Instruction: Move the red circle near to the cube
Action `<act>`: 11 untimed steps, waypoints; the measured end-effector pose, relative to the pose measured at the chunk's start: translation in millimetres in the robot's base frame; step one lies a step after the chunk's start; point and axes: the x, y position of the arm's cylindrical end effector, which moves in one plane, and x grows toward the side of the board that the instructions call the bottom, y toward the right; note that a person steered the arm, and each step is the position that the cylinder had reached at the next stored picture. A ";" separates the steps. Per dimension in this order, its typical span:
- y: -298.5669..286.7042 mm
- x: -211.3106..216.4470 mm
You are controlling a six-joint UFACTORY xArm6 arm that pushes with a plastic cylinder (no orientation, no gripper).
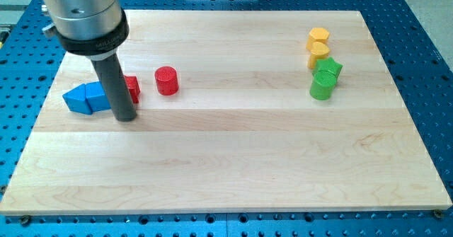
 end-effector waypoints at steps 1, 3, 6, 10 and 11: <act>42.3 6.8; 115.4 -65.6; 18.8 -67.7; 22.3 -110.0; -18.5 -108.0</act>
